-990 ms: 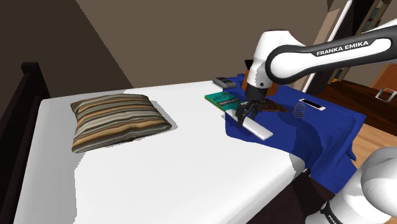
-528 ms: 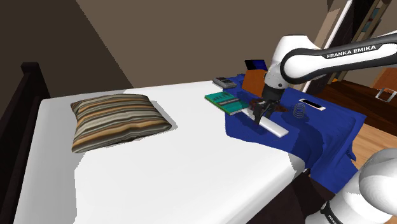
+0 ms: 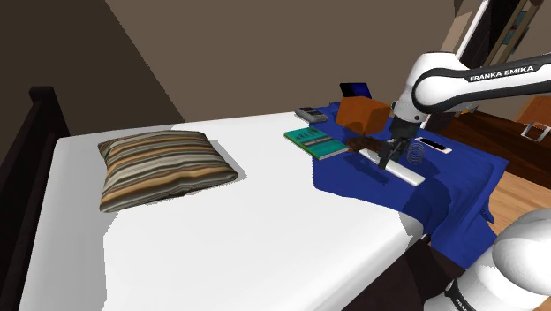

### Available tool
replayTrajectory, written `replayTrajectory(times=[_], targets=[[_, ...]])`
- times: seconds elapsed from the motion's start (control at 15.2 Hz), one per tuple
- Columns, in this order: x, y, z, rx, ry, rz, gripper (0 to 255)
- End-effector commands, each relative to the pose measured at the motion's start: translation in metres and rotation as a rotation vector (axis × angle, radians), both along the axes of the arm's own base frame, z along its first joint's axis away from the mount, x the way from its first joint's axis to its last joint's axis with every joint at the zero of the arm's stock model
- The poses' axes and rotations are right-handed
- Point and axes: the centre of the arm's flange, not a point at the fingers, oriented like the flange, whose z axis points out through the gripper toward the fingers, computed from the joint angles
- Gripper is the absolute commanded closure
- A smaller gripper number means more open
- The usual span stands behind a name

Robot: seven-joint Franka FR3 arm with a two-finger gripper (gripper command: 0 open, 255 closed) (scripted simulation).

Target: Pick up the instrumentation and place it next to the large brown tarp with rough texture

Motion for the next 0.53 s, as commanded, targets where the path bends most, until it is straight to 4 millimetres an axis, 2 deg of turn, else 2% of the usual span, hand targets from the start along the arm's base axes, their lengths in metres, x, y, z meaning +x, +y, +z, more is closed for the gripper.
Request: replayTrajectory(times=[0.0,0.33,0.4,0.46], targets=[[-0.008,-0.028,-0.001,0.0,0.0,0.001,255],[-0.028,-0.091,0.0,0.0,0.0,0.001,255],[-0.033,-0.11,0.0,0.0,0.0,0.001,255],[-0.033,-0.11,-0.006,0.0,0.0,0.001,255]])
